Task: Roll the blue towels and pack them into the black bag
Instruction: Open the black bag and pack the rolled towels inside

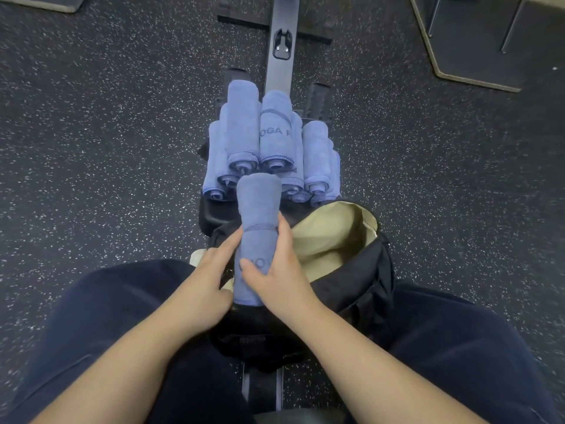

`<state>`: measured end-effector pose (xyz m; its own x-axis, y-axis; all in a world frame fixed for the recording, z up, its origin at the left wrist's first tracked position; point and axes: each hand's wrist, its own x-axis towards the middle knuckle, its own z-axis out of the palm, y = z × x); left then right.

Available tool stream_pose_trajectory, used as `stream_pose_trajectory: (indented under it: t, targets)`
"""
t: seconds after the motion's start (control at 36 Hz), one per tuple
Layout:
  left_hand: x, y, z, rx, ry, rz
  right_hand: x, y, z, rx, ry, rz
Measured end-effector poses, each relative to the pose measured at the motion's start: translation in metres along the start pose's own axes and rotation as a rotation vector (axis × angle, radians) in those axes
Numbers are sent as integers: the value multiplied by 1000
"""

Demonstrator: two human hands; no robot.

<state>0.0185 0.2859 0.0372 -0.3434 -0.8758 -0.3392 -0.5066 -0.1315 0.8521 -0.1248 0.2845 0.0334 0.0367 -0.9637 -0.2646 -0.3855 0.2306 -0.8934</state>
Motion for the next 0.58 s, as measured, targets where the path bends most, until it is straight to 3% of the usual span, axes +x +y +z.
stream_pose_trajectory:
  t: [0.22,0.39,0.58]
  targets:
    - [-1,3,0,-105,3,43,9,-10,1,293,48,-23]
    - [-5,18,2,-206,26,80,12,-12,1,365,95,-63]
    - [-4,4,1,-148,27,89,12,-15,4,426,2,-77]
